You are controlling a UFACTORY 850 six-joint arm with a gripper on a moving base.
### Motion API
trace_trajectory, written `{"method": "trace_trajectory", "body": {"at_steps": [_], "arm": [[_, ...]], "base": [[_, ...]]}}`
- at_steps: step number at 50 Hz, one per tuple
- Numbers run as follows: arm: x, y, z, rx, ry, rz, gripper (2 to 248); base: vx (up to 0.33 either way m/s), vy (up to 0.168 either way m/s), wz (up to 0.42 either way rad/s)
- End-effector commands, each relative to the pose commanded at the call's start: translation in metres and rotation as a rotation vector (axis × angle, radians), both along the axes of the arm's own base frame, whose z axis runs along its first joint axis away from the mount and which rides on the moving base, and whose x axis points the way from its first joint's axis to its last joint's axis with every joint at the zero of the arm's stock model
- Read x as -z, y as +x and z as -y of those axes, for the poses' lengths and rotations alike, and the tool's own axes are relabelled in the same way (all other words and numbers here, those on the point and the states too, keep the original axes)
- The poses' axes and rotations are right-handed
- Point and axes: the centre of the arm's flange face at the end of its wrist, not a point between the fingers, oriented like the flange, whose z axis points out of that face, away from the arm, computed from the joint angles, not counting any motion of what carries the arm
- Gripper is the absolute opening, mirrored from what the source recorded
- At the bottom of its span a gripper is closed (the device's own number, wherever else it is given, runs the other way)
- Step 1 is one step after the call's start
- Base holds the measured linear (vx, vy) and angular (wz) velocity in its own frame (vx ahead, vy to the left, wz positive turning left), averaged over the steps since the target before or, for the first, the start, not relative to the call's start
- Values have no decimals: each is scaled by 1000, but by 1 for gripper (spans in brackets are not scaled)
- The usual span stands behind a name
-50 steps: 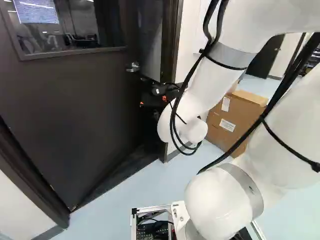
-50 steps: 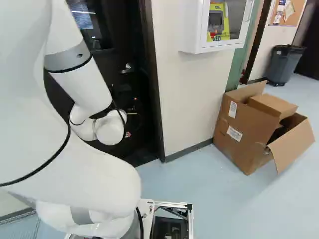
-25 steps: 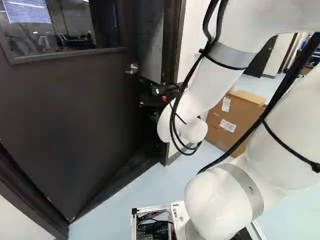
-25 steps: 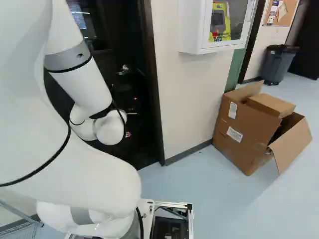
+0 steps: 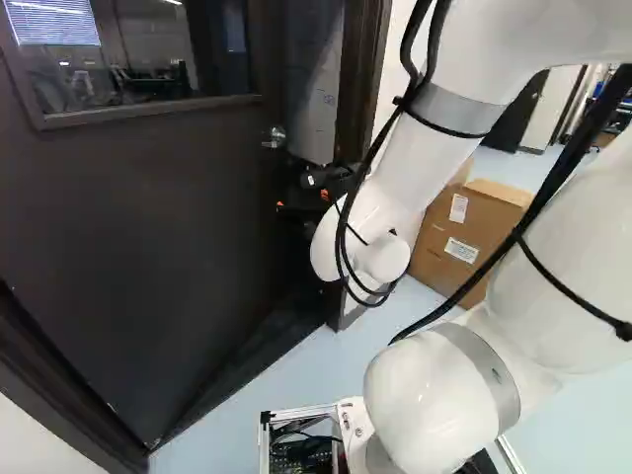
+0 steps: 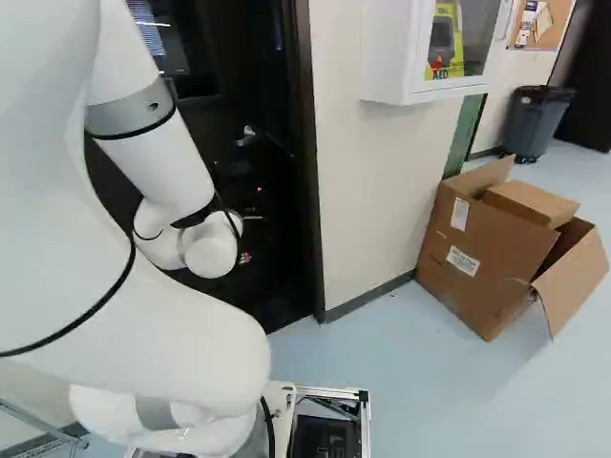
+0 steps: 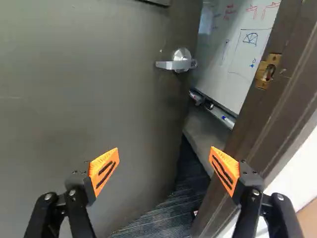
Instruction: Open the door and move inside
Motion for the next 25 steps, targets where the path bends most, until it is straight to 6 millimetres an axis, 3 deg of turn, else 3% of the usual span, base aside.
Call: {"method": "trace_trajectory", "body": {"at_steps": [16,25], "arm": [[0,0,0,0,0,0,247],[0,0,0,0,0,0,247]], "base": [[26,140,-6],[-1,77,-5]]}}
